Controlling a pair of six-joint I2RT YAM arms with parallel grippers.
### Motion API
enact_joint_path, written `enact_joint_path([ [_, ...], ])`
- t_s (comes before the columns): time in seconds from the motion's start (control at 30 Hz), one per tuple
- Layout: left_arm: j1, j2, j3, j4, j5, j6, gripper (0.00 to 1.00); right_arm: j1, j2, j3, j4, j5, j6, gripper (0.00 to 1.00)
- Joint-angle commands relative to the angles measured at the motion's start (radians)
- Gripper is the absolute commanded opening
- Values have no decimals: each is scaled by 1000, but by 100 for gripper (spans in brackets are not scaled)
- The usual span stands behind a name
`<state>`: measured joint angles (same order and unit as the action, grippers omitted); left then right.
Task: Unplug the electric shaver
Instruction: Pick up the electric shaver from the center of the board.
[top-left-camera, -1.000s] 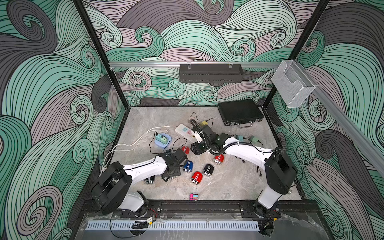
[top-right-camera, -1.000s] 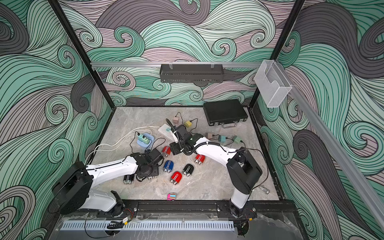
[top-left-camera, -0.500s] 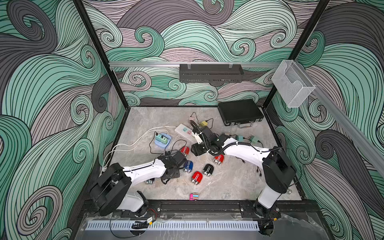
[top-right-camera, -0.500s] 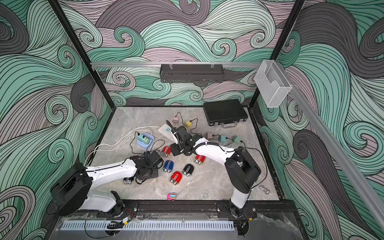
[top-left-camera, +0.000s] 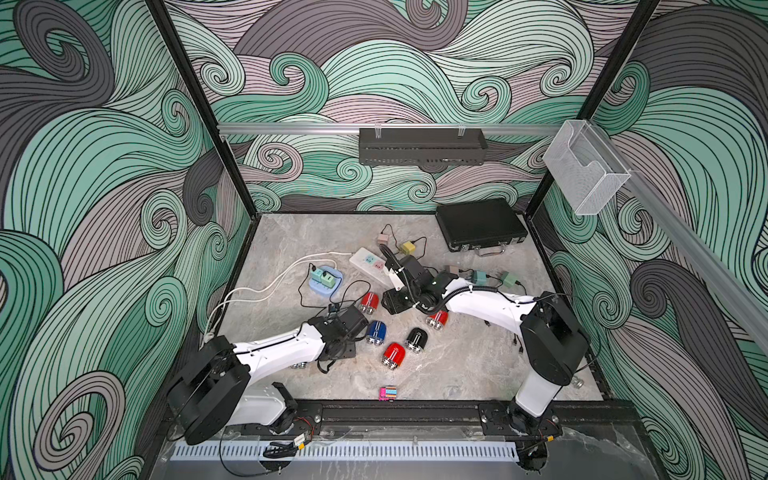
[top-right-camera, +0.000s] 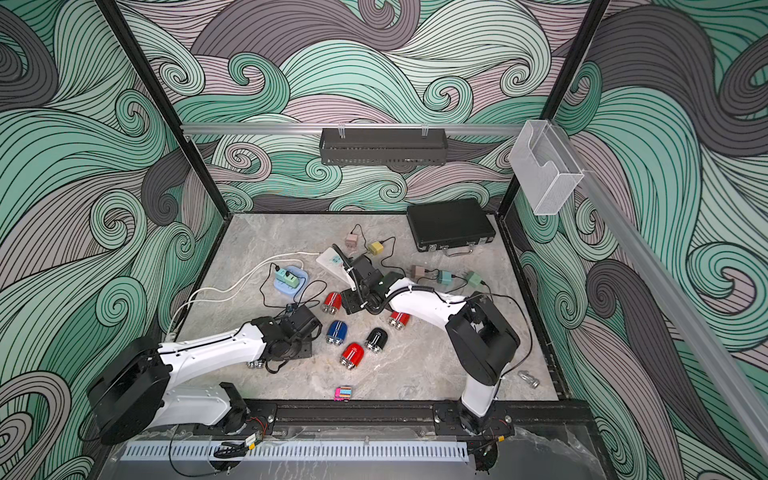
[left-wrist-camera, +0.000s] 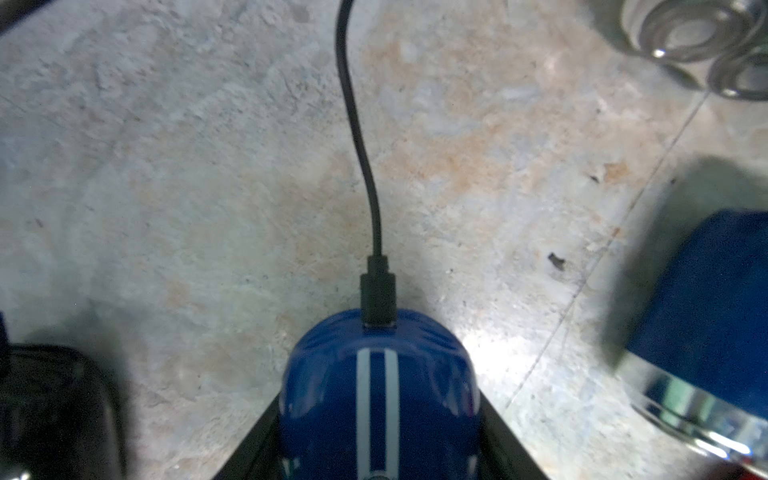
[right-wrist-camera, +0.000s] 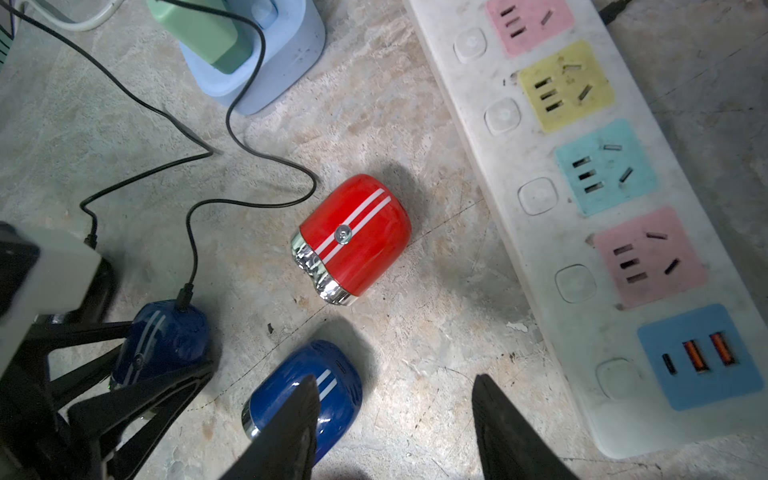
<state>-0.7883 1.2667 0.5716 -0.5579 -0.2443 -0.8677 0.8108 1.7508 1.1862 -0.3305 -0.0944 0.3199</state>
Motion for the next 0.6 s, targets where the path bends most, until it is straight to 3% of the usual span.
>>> enact_joint_path([
  [0.0, -5, -75, -6, 19, -27, 56, 43, 7, -32, -5, 33, -37, 23, 57],
  [0.57, 4, -264, -103, 189, 73, 159, 44, 8, -4, -62, 325, -435, 211, 51],
])
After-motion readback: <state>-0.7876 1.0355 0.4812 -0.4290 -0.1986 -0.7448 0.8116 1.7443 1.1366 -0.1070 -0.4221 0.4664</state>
